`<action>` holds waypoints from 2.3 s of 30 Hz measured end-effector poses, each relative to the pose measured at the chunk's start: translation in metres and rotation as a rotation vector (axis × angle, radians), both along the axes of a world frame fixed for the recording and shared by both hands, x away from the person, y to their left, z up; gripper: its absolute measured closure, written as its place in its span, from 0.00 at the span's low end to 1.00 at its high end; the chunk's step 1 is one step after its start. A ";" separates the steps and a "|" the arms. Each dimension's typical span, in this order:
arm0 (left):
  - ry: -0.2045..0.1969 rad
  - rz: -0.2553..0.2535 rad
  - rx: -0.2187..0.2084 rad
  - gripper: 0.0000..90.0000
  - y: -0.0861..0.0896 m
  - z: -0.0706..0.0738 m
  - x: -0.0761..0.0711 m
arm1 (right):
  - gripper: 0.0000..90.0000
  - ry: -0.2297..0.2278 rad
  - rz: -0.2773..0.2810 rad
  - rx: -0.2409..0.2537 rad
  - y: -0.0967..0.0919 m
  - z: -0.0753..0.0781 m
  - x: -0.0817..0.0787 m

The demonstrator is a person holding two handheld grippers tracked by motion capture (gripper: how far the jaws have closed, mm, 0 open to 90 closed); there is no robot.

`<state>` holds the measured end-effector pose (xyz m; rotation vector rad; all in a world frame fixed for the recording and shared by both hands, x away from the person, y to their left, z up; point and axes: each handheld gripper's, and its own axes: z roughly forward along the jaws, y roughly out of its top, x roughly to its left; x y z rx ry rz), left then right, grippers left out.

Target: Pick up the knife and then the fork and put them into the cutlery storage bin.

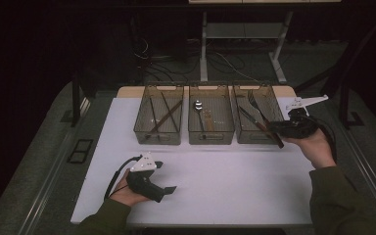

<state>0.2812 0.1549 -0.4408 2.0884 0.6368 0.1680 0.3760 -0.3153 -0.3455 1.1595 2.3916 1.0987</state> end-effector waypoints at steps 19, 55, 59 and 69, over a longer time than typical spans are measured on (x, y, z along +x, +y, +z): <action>0.000 -0.003 -0.002 0.01 0.000 0.000 0.000 | 0.86 -0.024 -0.061 -0.022 -0.009 0.011 0.041; -0.001 -0.008 -0.006 0.01 0.000 0.000 0.000 | 0.85 0.063 -0.165 -0.100 -0.008 -0.033 0.088; -0.001 -0.009 -0.005 0.01 0.000 0.000 0.000 | 0.85 0.074 -0.151 -0.137 -0.002 -0.037 0.090; 0.000 -0.009 -0.007 0.01 0.000 0.000 0.000 | 0.85 0.092 -0.136 -0.187 0.006 -0.045 0.093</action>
